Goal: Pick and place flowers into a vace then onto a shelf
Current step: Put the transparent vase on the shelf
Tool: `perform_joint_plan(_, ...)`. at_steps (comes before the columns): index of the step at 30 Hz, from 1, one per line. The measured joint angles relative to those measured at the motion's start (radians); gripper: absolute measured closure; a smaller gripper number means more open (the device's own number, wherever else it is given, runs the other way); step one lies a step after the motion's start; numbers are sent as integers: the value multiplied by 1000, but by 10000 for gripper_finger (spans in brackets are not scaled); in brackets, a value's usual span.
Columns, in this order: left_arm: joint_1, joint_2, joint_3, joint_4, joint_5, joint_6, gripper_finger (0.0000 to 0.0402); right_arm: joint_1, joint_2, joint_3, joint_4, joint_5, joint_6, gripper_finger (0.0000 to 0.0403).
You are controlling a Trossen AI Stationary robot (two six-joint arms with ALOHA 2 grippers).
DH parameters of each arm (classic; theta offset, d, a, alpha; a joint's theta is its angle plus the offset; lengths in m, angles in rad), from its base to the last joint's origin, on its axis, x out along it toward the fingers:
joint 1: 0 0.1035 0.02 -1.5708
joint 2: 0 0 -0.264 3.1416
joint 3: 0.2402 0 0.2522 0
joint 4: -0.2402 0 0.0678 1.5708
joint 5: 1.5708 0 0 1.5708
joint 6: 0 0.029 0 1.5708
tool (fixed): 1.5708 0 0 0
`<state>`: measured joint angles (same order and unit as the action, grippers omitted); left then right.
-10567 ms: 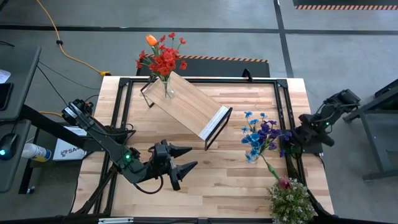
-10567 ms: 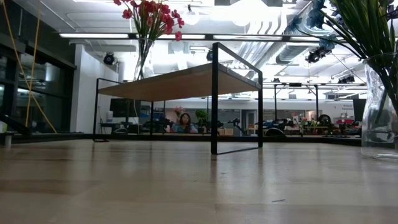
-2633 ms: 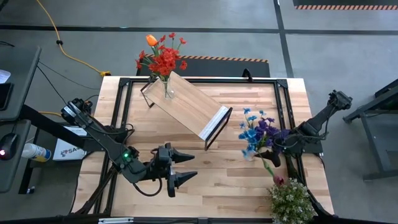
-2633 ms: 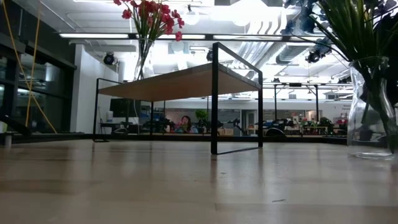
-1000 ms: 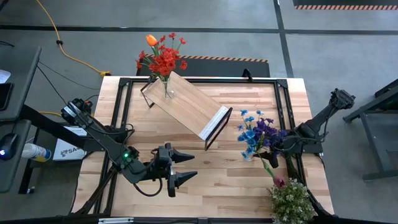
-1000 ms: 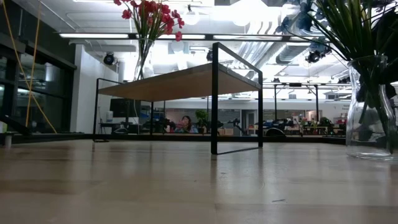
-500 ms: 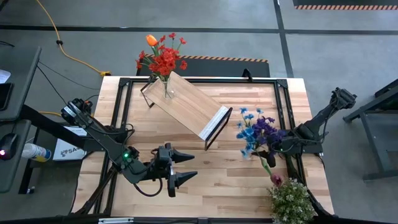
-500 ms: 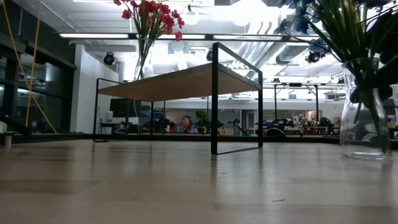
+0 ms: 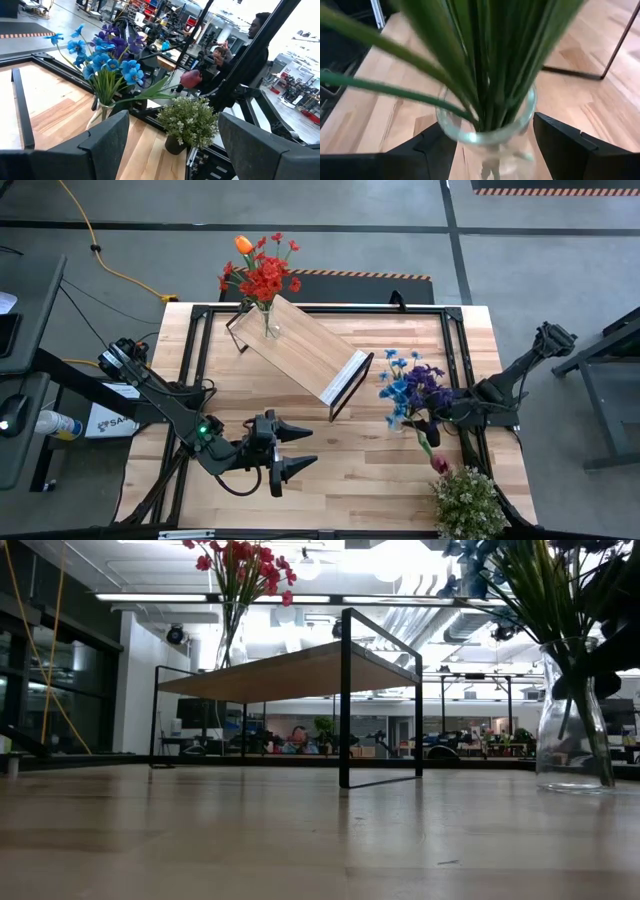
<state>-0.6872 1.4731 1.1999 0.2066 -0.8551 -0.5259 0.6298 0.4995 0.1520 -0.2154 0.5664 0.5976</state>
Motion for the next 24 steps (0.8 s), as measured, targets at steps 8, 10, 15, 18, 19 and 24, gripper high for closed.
perform_joint_plan(8, 0, 0, 0, 0, 0, 0, 64, -41, 10, 0, 12, -33, -23, 155)
perform_joint_plan(10, 0, 0, 0, 0, 0, 0, 64, -48, 16, 0, 16, -36, -23, 158)
perform_joint_plan(15, 0, 0, 0, 0, 0, -2, 64, -49, 30, 0, 44, -48, -49, 182)
perform_joint_plan(18, 0, 0, 0, 0, -1, -2, 64, -49, 39, 0, 63, -46, -70, 207)
perform_joint_plan(19, 0, 0, 0, 0, -1, -2, 64, -50, 40, 0, 66, -44, -74, 215)
perform_joint_plan(24, 0, 0, 0, 0, -1, -2, 64, -50, 45, 0, 72, -44, -82, 238)
